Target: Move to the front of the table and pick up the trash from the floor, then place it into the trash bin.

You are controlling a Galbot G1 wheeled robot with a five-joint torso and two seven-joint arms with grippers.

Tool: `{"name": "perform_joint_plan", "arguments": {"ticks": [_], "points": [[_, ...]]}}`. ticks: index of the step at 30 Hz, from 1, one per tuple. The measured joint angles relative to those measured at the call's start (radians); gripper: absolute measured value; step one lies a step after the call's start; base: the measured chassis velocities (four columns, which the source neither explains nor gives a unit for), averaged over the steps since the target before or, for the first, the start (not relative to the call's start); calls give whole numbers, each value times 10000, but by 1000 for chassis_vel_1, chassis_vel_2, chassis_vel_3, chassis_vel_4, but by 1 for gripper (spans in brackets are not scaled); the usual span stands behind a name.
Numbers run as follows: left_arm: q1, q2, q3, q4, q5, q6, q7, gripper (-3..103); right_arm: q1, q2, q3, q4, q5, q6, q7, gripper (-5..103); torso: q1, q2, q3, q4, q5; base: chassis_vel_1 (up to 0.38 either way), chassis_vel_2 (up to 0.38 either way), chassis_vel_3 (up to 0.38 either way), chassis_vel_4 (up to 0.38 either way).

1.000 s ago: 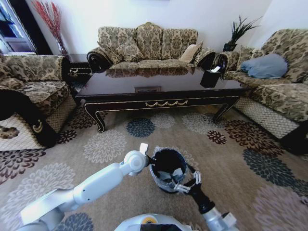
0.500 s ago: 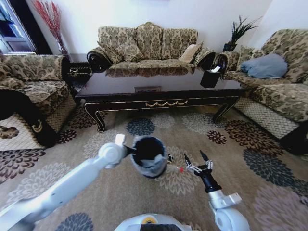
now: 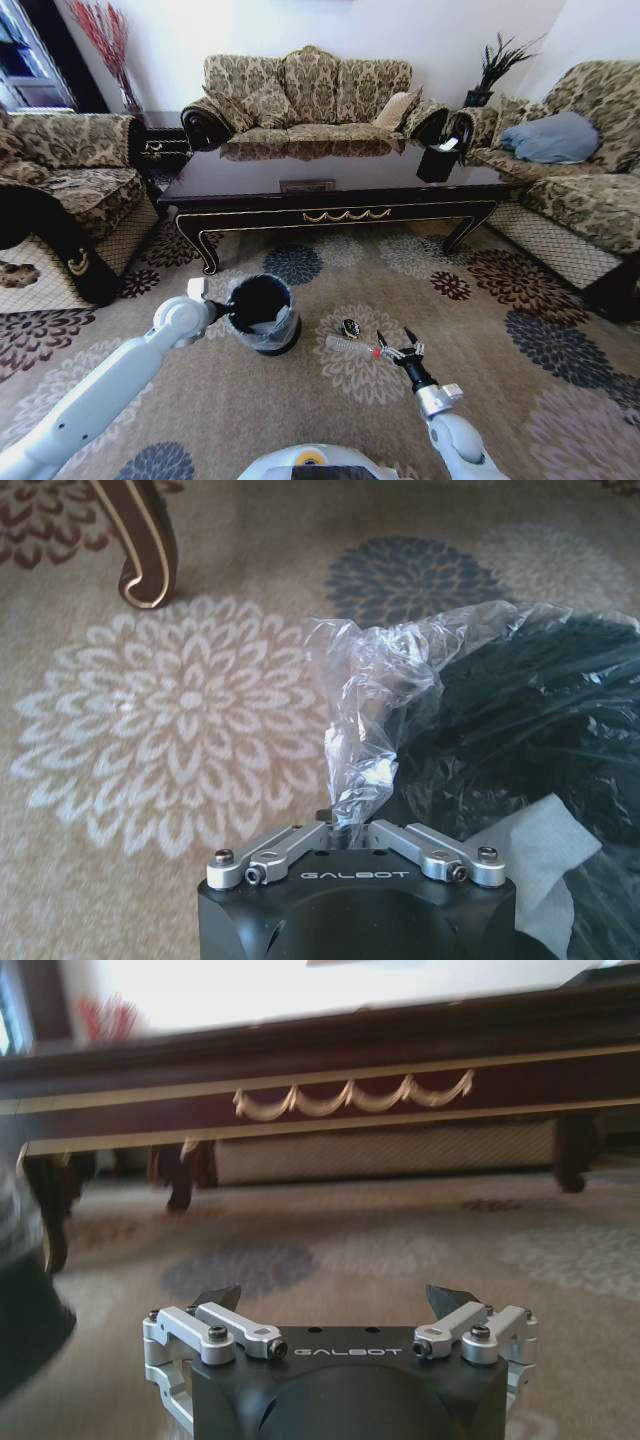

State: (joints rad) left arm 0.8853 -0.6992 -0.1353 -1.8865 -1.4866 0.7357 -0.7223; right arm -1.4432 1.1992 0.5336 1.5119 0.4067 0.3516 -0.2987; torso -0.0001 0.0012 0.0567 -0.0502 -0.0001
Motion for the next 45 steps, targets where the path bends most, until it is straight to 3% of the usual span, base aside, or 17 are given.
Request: {"name": "perform_joint_plan", "arguments": {"ticks": [8, 16, 30, 45], "points": [[879, -90, -751, -94, 99, 0, 45, 0, 1032, -1318, -1069, -1814, -2400, 865, -1371, 100, 0, 0, 0, -4, 1, 0, 0, 0, 0], [1445, 138, -1413, -227, 163, 0, 140, 0, 2266, -2027, -2211, -2726, -3088, 1223, -2007, 100, 0, 0, 0, 0, 1, 0, 0, 0, 0], [1713, 116, -1642, -587, -25, -2, -95, 0, 4637, -2028, -4330, -5292, -3005, 1564, -2607, 100, 0, 0, 0, -2, 1, 0, 0, 0, 0], [1532, 120, -1451, -641, -331, -2, -280, 0, 6055, -1206, -4669, -7526, -2942, 2086, -2771, 101, 1, 0, 0, -2, 1, 0, 0, 0, 0]]}}
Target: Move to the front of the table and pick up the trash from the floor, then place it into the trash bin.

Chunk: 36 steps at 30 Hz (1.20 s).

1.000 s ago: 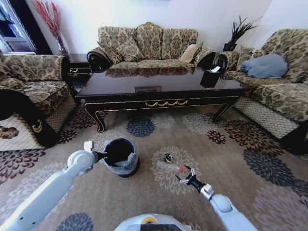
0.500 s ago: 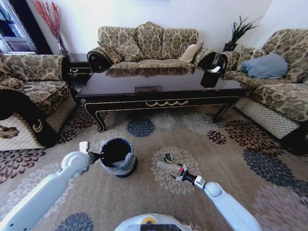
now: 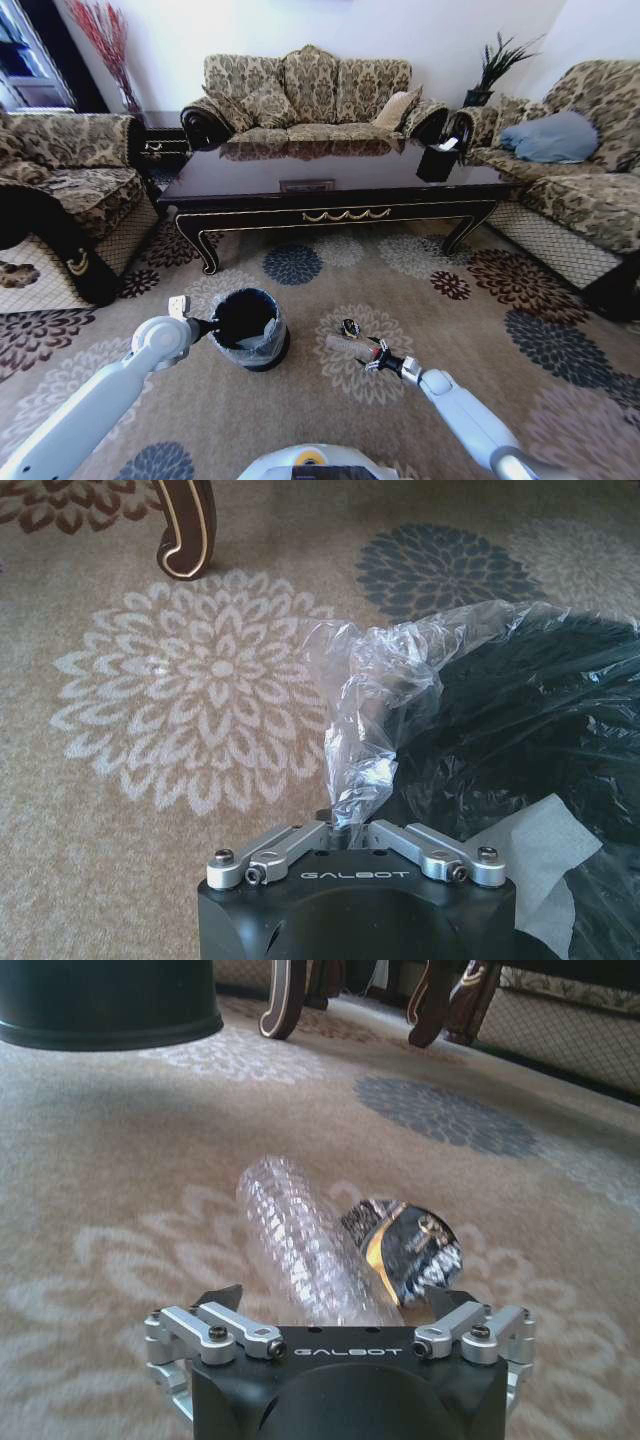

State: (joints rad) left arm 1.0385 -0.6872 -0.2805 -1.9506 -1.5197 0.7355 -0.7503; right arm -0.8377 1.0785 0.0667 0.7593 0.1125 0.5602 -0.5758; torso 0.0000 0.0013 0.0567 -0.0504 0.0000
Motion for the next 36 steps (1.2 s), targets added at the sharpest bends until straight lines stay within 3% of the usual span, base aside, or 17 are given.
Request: {"name": "perform_joint_plan", "arguments": {"ticks": [7, 10, 13, 15, 25, 32, 36], "points": [[-36, 59, 15, 49, -47, 0, -2, 0, 64, 187, -175, -44, -56, -11, 13, 81, 0, 0, 0, 0, -1, 0, 0, 0, 0], [56, 58, -77, 49, -45, -1, -2, 0, 70, 243, -207, -80, -133, -11, 13, 65, 0, -1, 0, 0, -1, 0, 0, 0, 0], [94, 58, -110, 42, -39, 0, -2, 0, 65, 237, -207, -66, -152, -9, 13, 59, 0, 0, -1, 0, -2, 0, 0, 0, 0], [135, 57, -152, 1, -32, 0, -6, 0, 6, 195, -200, 29, -183, -9, 8, 47, 0, 0, -1, 0, 0, 0, 0, 0, 0], [235, 11, -172, -139, 104, 0, -30, 0, -476, -178, 22, 714, -271, -31, 167, 22, 0, 0, 0, -1, 1, 0, 0, 0, 0], [274, 48, -118, -365, 161, 0, -42, 0, -1309, -802, 625, 2291, 333, -476, 501, 20, 0, 0, -1, 0, -2, 0, 0, 0, 0], [47, 64, 232, -456, 163, 0, -43, 0, -2462, -1285, 1671, 4135, 1122, -1012, 714, 20, 0, 0, -1, 2, 1, 0, 0, 0, 0]]}}
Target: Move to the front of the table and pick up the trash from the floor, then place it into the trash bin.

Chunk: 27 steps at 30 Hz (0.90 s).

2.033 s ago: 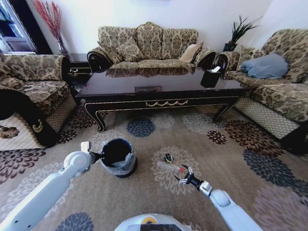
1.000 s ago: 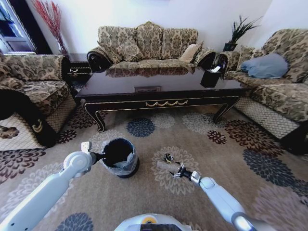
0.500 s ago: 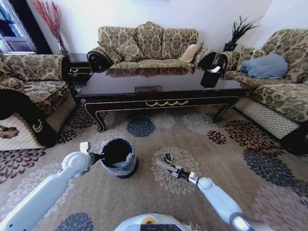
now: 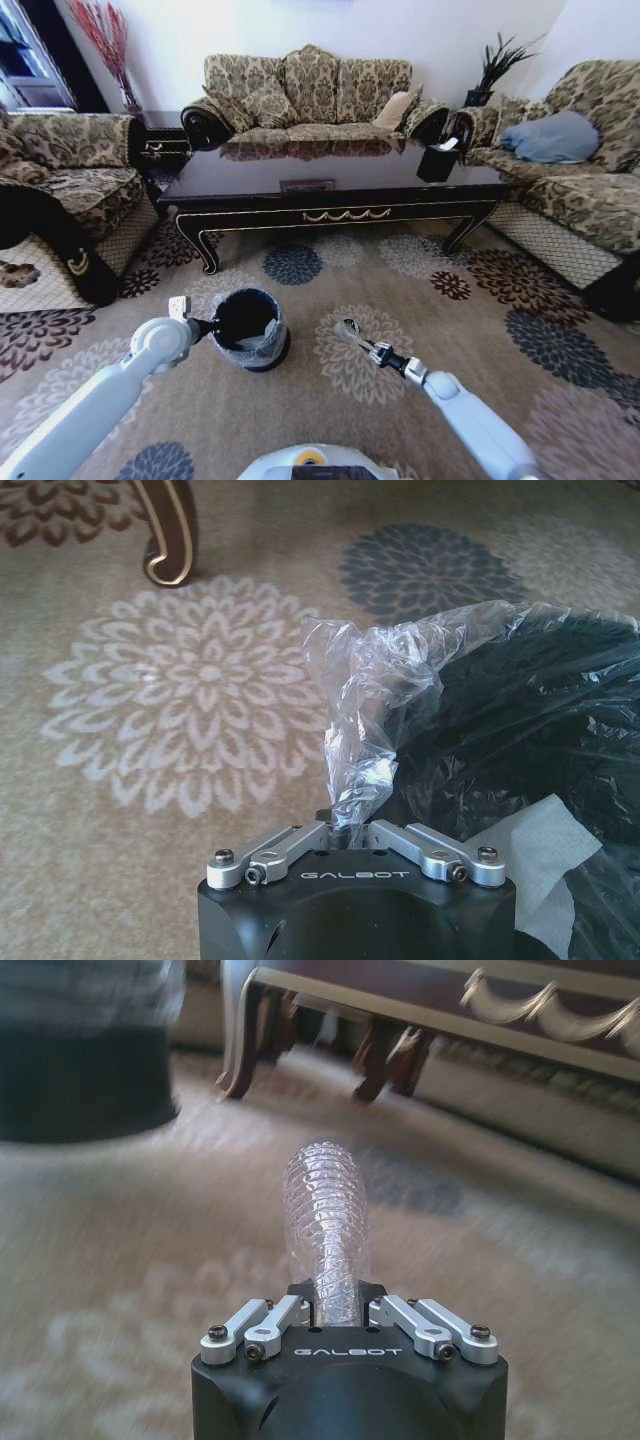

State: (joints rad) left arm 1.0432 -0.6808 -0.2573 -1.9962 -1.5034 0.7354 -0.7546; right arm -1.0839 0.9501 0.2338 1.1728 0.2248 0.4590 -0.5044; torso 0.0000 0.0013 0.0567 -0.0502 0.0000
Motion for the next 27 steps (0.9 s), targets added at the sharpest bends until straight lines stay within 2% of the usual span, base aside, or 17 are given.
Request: {"name": "perform_joint_plan", "arguments": {"ticks": [6, 9, 12, 14, 17, 22, 25, 27], "points": [[-434, -42, 722, -109, -11, 0, -8, 0, -1809, -455, 1361, 2335, 1669, -572, 274, 20, 0, 0, 0, -6, 0, 0, 0, 0, 0], [-488, 2, 937, -162, 11, 0, -8, 0, -2180, -512, 1594, 2926, 1969, -620, 439, 20, 0, 0, -1, -9, -1, 0, 0, 0, 0], [-395, 102, 999, -317, 43, 0, -25, 0, -2319, -578, 1626, 3613, 2321, -795, 672, 20, 0, 0, 0, -5, 1, 0, 0, 0, 0], [-489, 240, 1266, -488, 92, 0, -92, 0, -2382, -693, 1542, 4607, 2708, -1108, 1010, 20, -1, 0, 0, 11, 1, 0, 0, 0, 0], [-1129, 321, 2093, -611, 28, 0, -160, 0, -2485, -817, 1468, 5886, 3059, -1461, 1415, 20, 0, 0, 0, -2, -2, 0, 0, 0, 0], [-1821, 285, 2880, -583, -33, -1, -132, 0, -2728, -912, 1448, 6977, 3472, -1785, 1757, 20, 0, 0, 0, -2, 1, 0, 0, 0, 0], [-2724, 22, 3859, -245, 80, 0, -34, 0, -3247, -990, 1435, 7931, 3567, -1903, 1929, 20, 0, 0, 0, -2, 1, 0, 0, 0, 0], [-2933, -58, 4105, -184, 83, -1, -34, 0, -3345, -996, 1399, 8167, 3566, -1950, 1970, 20, 0, 0, 0, -2, 1, 0, 0, 0, 0]]}}
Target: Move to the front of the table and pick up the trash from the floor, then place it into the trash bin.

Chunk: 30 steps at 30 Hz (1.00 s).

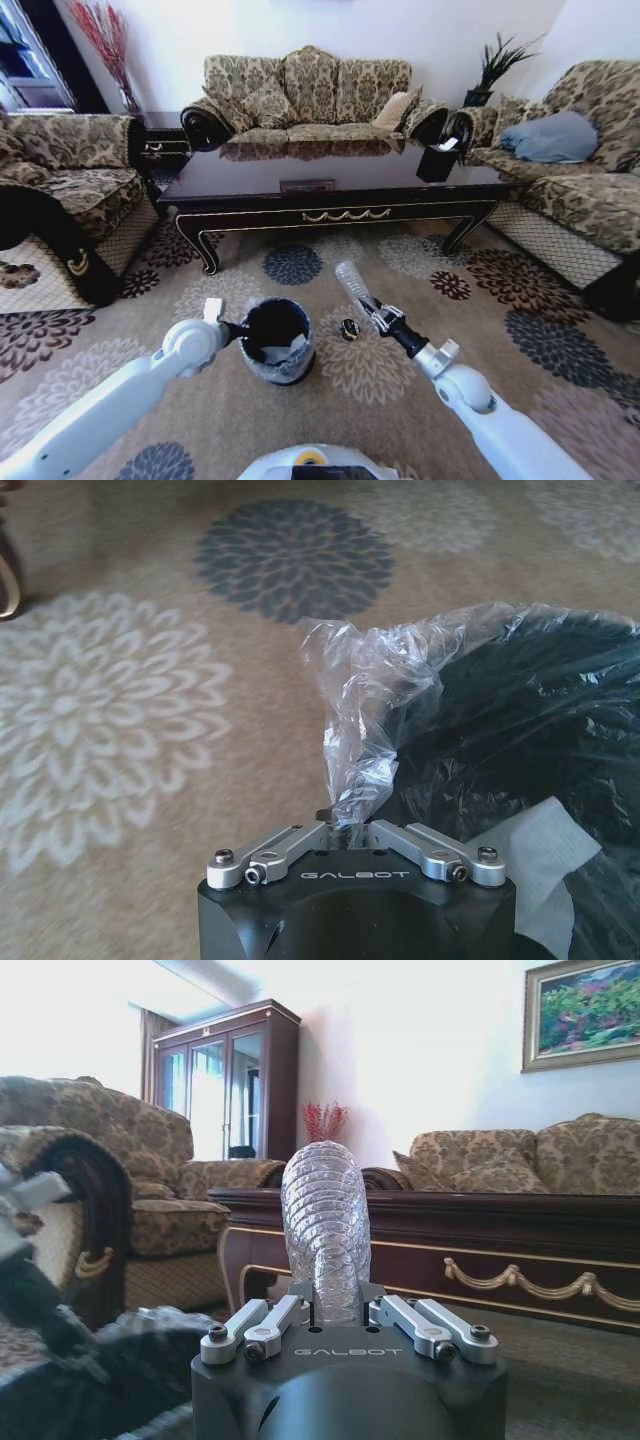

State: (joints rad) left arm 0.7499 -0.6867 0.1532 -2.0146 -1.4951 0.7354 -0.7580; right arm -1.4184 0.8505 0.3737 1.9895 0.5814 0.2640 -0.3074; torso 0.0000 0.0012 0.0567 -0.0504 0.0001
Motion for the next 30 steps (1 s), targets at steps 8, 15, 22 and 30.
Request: {"name": "perform_joint_plan", "arguments": {"ticks": [8, 15, 22, 30], "points": [[-1759, -1006, 2042, 426, -326, -1, -113, 0, -223, 75, -181, 1129, 235, -344, 411, 20, 0, 0, 0, 1, 0, 0, 0, 0, 0], [-2882, -2149, 3387, 867, -357, -1, -361, 0, -509, 170, -150, 1315, 314, -388, 476, 20, 0, 0, 0, -1, 3, 0, 0, 0, 0], [-3189, -2797, 3696, 1028, -505, -1, -662, 0, -764, 316, -163, 1155, -111, -337, 480, 20, 0, 0, 0, -1, 0, 0, 0, 0, 0], [-2980, -2574, 3412, 859, -513, 1, -704, 0, -822, 371, -296, 1012, -291, -242, 447, 47, 0, 0, 0, 2, -1, 0, 0, 0, 0]]}}
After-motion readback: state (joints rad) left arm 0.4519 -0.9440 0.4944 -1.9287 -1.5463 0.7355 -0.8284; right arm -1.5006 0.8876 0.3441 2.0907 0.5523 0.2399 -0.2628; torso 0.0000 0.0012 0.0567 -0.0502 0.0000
